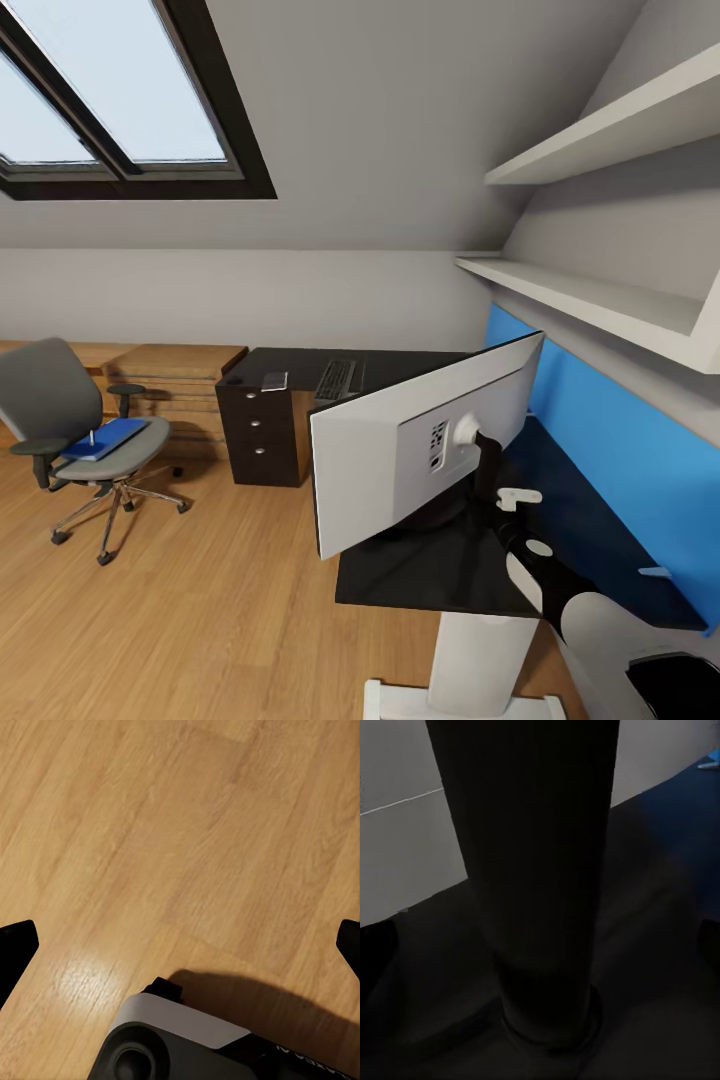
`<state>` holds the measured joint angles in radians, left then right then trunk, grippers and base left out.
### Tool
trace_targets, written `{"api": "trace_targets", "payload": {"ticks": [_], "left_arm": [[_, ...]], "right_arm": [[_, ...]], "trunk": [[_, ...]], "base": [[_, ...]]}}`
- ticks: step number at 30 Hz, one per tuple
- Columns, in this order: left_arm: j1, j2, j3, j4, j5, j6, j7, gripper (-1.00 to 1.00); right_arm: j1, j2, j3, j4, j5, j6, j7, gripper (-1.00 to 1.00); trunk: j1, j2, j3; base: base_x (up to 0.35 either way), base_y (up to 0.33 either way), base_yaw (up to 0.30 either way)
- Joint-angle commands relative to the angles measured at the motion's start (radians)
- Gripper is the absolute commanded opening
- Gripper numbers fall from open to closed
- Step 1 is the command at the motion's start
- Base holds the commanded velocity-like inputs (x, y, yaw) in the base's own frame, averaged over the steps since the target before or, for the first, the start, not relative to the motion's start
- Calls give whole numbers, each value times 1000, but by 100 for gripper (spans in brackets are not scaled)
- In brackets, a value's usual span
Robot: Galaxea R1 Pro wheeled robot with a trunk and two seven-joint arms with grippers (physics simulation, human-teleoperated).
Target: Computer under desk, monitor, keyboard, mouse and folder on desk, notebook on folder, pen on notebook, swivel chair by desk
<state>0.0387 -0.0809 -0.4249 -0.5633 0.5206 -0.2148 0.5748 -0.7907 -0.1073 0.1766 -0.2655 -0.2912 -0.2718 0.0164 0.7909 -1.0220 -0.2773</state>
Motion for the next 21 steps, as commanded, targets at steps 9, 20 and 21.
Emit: {"api": "trace_targets", "payload": {"ticks": [9, 20, 21], "left_arm": [[0, 1, -6, -1, 12, -6, 5, 100], [0, 1, -6, -1, 12, -6, 5, 100], [0, 0, -6, 0, 12, -6, 5, 100]], "right_arm": [[-1, 1, 6, 2, 116, -11, 1, 100], [-1, -1, 6, 2, 166, -11, 1, 100], [-1, -1, 6, 2, 167, -11, 1, 100]], "trunk": [[0, -1, -1], [0, -1, -1], [0, -1, -1]], "base": [[0, 0, 0], [0, 0, 0], [0, 0, 0]]}}
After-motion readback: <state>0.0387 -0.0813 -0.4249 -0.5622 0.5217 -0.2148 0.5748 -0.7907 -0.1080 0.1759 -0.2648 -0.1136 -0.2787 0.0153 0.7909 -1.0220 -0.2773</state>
